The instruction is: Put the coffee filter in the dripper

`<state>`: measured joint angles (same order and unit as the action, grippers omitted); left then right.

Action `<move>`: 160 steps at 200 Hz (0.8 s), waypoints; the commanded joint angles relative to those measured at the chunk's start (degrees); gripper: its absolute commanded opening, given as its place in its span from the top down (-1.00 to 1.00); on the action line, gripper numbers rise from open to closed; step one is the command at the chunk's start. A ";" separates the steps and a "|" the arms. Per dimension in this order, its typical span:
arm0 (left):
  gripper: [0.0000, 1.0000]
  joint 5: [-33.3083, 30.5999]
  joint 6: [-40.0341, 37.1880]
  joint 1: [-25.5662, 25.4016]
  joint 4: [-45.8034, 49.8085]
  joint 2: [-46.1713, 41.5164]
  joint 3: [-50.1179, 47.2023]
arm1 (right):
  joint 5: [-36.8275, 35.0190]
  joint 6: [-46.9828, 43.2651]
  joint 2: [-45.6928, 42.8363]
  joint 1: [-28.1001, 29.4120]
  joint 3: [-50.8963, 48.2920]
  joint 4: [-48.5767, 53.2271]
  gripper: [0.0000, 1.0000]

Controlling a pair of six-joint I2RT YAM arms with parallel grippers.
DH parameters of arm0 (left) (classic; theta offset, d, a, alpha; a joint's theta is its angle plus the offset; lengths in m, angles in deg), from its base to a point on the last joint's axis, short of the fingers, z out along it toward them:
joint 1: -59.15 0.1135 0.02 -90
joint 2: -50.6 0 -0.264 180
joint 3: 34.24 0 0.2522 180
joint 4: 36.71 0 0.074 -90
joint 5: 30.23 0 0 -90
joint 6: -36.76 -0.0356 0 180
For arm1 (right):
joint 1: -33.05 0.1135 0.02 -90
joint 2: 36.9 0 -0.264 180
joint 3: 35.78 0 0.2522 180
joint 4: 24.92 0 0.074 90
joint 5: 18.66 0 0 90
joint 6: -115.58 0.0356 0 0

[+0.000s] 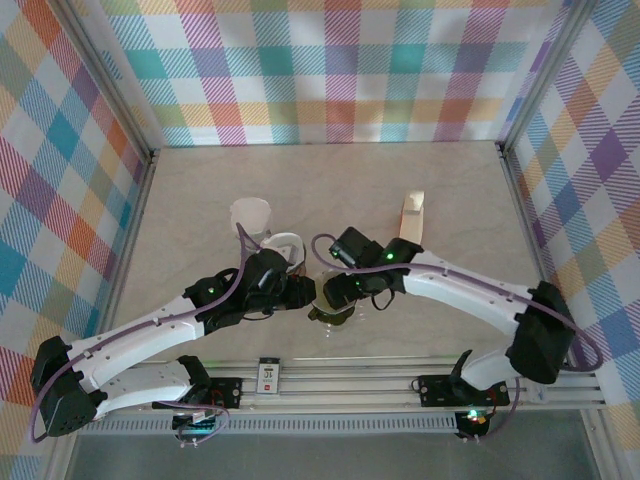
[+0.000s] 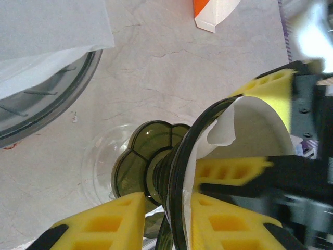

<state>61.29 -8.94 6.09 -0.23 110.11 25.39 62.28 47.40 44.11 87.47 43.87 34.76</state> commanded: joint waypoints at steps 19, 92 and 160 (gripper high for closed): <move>0.47 0.21 0.22 0.06 -0.44 -0.41 -0.99 | -3.40 0.63 -10.24 -0.08 -1.24 -4.26 -0.74; 0.12 -0.73 0.57 0.06 -0.40 -1.19 -0.82 | -7.02 2.49 -14.65 -0.27 -4.32 -5.23 -0.76; -0.25 -1.97 0.89 -0.03 -1.12 -4.74 -1.51 | -7.66 2.53 -16.75 -0.23 -4.45 -6.07 -0.78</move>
<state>60.53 -7.85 6.09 -0.50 107.31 24.86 55.77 49.02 28.90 87.38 39.57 30.23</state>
